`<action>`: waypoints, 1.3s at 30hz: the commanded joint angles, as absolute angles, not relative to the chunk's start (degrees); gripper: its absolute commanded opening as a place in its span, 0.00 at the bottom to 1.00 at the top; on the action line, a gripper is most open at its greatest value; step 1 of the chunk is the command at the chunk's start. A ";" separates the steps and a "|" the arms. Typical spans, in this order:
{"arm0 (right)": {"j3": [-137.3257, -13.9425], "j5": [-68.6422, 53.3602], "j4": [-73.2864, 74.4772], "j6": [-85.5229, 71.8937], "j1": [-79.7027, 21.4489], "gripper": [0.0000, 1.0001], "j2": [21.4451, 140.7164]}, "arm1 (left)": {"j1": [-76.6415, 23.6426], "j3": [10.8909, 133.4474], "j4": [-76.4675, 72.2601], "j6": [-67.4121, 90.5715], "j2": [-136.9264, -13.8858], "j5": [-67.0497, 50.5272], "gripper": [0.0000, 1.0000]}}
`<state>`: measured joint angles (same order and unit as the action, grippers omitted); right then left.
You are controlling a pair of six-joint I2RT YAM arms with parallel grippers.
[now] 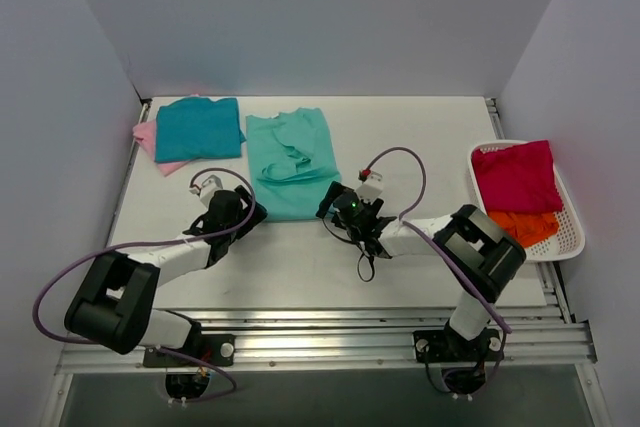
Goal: Fold and stack the t-shirts
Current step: Fold the tshirt
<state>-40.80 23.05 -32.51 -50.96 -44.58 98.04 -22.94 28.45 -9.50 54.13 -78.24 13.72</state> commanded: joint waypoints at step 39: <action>-38.41 25.57 -16.88 -49.83 -47.63 0.00 82.46 | -25.48 30.59 -2.47 52.91 -63.57 9.93 0.02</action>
<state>-40.23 20.88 -24.95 -49.52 -46.28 87.44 -24.77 31.59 -8.32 54.30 -68.25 9.52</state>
